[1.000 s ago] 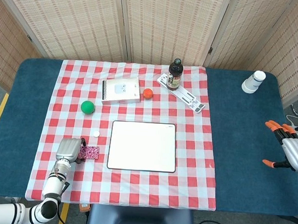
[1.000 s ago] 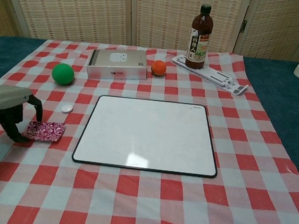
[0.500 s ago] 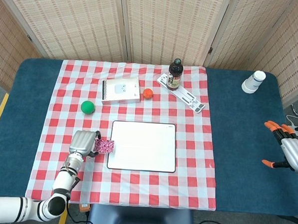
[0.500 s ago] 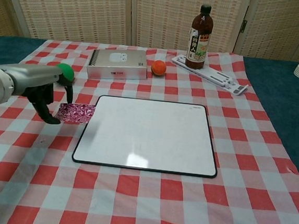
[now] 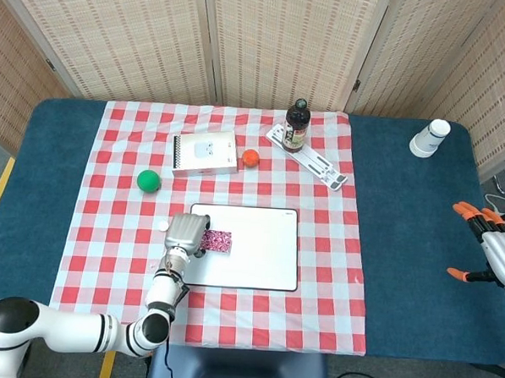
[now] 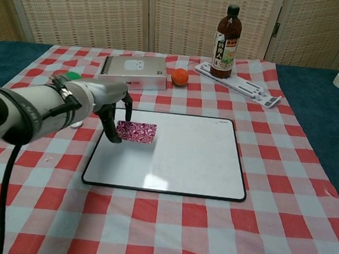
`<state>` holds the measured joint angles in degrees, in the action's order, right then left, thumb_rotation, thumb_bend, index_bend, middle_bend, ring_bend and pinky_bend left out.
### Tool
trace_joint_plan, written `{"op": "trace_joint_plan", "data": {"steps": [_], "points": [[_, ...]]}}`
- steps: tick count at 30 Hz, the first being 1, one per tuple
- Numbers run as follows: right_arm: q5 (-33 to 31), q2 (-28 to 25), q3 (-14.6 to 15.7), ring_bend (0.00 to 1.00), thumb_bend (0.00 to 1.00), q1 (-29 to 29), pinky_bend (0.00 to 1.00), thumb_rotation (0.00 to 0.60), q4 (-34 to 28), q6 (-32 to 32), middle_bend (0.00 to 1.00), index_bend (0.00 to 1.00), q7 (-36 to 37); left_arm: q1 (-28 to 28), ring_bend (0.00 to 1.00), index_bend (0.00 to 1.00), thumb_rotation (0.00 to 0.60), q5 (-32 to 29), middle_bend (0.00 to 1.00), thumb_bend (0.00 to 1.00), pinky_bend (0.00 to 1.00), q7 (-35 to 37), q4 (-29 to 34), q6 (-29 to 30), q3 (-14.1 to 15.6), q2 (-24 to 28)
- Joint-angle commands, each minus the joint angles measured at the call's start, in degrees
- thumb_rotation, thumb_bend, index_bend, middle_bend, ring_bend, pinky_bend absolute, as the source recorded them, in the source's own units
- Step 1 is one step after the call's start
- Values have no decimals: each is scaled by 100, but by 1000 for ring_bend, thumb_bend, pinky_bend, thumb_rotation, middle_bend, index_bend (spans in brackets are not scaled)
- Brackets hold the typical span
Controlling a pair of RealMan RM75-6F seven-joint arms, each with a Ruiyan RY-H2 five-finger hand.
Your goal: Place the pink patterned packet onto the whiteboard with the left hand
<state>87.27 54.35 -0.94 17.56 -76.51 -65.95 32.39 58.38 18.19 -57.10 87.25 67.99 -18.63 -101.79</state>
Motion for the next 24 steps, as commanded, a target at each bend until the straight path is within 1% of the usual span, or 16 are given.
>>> {"op": "trace_joint_plan", "data": {"steps": [1,6,14,19,24], "points": [[2,-3,-1,0,0,8,0,600,12,9,0,0,27,194,1000,394,600,-184,996,237,1000,-125,-265,-33,-117,-189],[-29,10,-7,0,0,41,0,600,74,96,0,0,97,395,1000,400,600,-361,995,236,1000,-272,-508,-25,-229,-353],[-15,8,-7,0,0,27,0,600,100,56,0,0,152,621,1000,398,600,-626,995,237,1000,-407,-673,114,-436,-594],[-8,6,-6,0,0,20,0,600,113,39,0,0,188,728,1000,402,600,-658,996,236,1000,-400,-807,166,-535,-755],[-10,-1,-10,0,0,12,0,600,122,20,0,0,208,808,1000,384,600,-658,994,237,1000,-366,-1006,236,-635,-922]]}}
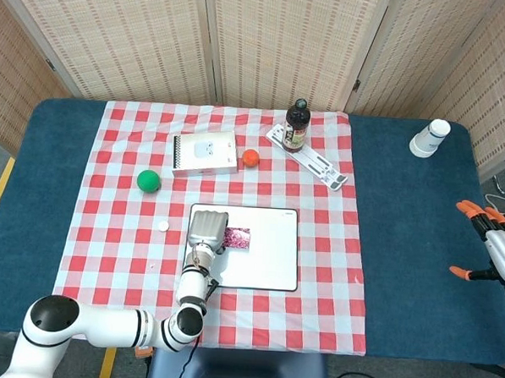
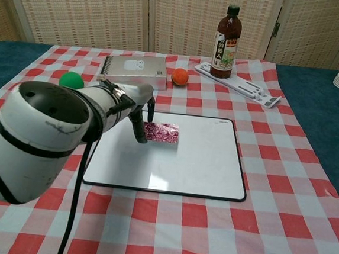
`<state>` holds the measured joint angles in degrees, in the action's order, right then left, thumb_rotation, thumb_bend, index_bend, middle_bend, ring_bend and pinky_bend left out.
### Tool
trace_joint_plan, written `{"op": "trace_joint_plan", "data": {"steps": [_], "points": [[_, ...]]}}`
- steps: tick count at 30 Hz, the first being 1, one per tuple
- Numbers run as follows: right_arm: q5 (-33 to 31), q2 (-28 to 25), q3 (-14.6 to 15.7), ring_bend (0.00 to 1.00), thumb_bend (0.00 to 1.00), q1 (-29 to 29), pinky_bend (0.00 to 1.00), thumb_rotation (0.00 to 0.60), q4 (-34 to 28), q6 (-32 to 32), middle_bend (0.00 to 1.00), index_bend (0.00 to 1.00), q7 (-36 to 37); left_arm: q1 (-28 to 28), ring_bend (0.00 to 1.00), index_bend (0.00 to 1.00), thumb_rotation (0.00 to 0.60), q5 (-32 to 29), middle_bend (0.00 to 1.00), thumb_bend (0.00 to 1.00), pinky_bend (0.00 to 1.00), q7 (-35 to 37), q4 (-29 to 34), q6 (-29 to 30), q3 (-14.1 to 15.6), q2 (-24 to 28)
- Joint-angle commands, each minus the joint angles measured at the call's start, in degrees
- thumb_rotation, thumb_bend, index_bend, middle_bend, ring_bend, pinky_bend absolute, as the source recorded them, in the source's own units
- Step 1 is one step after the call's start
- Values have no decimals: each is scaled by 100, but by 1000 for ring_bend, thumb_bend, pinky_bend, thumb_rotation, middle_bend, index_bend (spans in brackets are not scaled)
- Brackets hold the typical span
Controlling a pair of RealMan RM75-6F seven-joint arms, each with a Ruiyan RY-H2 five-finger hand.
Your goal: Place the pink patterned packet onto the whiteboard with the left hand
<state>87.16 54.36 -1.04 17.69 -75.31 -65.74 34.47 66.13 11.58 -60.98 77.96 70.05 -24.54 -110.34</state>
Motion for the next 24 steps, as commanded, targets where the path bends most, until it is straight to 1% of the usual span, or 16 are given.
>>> {"op": "trace_joint_plan", "data": {"steps": [1,6,9,11,14,17,20,23,24], "points": [[4,-2,1,0,0,0,0,600,1,0,0,0,2,35,1000,373,600,19,993,236,1000,49,-108,36,-57,-94],[12,-4,4,0,0,9,0,600,1,11,0,0,4,22,1000,322,600,-11,989,235,1000,84,-188,0,-103,-167],[5,-6,0,0,0,4,0,600,2,4,0,0,1,-21,1000,254,600,14,986,223,1000,137,-184,-18,-115,-156],[0,-7,-1,0,0,6,0,600,0,10,0,0,-2,-51,1000,238,600,52,985,213,1000,158,-150,-4,-108,-125],[1,-4,-2,0,0,7,0,600,-1,9,0,0,-10,-109,1000,253,600,158,985,208,1000,160,-31,99,-73,-19],[9,-5,0,0,0,2,0,600,-5,-8,0,0,-10,-244,1000,273,600,279,986,208,1000,224,185,254,-69,207],[29,-12,6,0,0,-1,0,600,-18,-23,0,0,-10,-469,1000,297,600,368,988,212,1000,370,436,406,-114,560],[42,-18,11,0,0,-3,0,600,-28,-33,0,0,-15,-711,1000,320,600,458,989,216,1000,471,625,509,-46,899],[44,-17,11,0,0,-3,0,600,-31,-36,0,0,-18,-804,1000,330,600,512,990,217,1000,495,671,513,37,1008]]}}
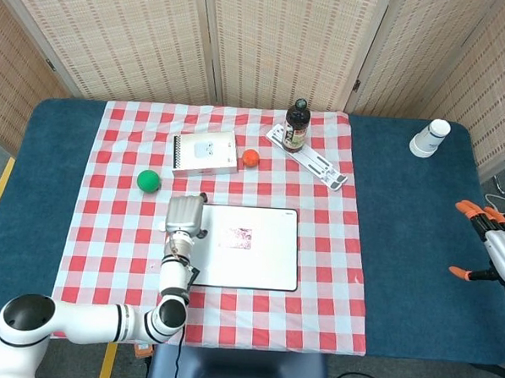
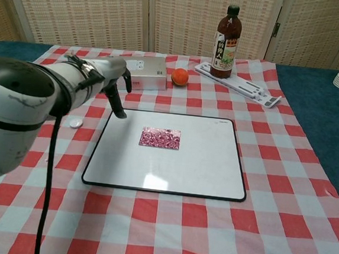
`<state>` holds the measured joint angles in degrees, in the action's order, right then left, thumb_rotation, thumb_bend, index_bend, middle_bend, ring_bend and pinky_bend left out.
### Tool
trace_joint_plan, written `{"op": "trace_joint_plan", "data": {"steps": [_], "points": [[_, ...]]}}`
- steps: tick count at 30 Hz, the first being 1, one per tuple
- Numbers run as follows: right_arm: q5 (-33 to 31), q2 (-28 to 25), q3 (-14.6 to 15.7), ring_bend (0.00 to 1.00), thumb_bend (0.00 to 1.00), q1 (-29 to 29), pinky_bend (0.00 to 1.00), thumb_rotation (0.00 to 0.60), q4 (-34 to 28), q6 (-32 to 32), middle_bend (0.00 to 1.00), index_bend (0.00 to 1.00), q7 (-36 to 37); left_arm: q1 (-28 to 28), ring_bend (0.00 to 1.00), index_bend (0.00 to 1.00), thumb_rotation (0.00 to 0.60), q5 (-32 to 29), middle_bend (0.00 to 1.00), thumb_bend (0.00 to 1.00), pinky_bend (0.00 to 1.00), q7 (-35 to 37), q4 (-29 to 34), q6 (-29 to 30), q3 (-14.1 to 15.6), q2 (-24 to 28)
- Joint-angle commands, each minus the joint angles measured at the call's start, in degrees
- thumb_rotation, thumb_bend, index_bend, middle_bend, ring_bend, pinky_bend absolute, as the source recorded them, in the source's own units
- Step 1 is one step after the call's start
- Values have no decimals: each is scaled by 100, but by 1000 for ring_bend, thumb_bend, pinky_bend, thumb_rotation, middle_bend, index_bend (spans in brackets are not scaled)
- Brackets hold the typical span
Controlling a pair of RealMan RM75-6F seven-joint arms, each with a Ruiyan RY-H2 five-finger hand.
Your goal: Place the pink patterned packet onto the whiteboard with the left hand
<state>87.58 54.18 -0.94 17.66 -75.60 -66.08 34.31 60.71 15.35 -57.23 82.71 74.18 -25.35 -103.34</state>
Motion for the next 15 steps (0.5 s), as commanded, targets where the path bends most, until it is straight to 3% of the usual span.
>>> {"op": "trace_joint_plan", "data": {"steps": [1,9,15], "points": [[3,3,1,0,0,-1,0,600,-5,-5,0,0,-4,-326,1000,337,600,194,991,217,1000,127,211,97,206,375],[8,3,10,0,0,3,0,600,-33,6,0,0,-63,-766,1000,390,600,494,1000,239,1000,518,57,-234,715,495],[1,5,13,0,0,14,0,600,-36,34,0,0,-79,-849,1000,410,600,534,1000,259,1000,680,-179,-359,732,375]]}}
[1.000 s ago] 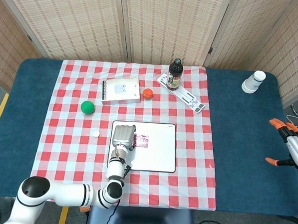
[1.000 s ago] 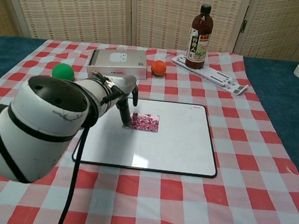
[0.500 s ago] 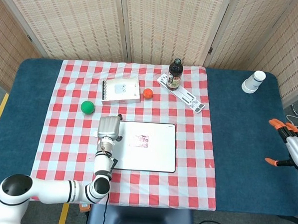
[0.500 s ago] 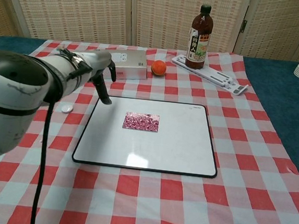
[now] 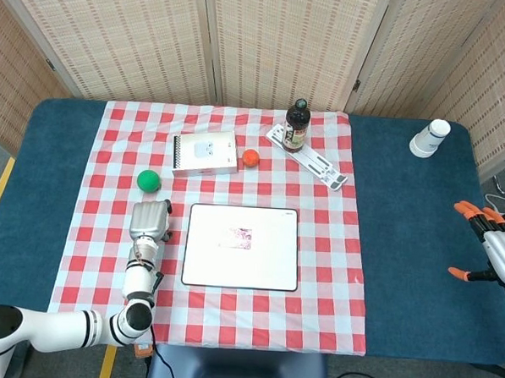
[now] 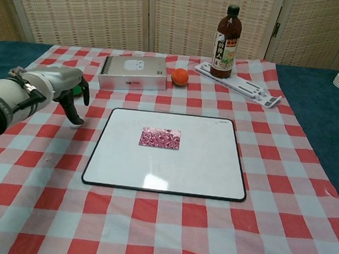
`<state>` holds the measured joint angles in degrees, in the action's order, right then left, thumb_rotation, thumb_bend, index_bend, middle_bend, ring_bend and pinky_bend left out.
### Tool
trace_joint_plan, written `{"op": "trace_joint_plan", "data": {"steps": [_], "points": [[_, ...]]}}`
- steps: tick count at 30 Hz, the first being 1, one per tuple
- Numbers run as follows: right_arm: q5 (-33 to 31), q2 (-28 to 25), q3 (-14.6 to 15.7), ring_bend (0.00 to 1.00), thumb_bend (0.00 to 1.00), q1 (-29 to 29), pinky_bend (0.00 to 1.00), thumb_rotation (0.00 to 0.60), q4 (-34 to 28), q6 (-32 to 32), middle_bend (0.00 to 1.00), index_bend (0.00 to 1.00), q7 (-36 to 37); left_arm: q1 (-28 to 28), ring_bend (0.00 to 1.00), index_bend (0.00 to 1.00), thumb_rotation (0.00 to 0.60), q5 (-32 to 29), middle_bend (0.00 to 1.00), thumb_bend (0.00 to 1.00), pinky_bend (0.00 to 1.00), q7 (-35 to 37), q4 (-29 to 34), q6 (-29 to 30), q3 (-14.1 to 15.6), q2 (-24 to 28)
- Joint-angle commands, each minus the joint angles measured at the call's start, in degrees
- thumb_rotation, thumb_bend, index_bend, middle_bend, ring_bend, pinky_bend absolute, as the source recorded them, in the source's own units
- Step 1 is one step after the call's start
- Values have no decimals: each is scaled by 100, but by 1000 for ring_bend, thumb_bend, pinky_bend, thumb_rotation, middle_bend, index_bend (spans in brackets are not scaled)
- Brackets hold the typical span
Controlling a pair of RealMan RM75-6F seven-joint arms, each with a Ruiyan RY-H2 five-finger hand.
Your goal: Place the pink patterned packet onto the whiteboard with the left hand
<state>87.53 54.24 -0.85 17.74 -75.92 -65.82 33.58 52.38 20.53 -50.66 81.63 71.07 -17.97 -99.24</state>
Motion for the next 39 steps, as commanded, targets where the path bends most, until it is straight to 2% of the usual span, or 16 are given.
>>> {"op": "trace_joint_plan", "data": {"steps": [1,17,39], "points": [[12,-2,7,0,0,8,0,600,-6,11,0,0,-8,-12,1000,413,600,25,1000,261,1000,7,-101,-58,1,-44],[-11,10,7,0,0,23,0,600,34,51,0,0,-6,35,1000,414,600,-525,1000,262,1000,-386,-325,-368,-91,-13],[-49,14,-10,0,0,8,0,600,45,41,0,0,-8,84,1000,429,600,-611,1000,273,1000,-362,-651,-587,-136,-124]]}}
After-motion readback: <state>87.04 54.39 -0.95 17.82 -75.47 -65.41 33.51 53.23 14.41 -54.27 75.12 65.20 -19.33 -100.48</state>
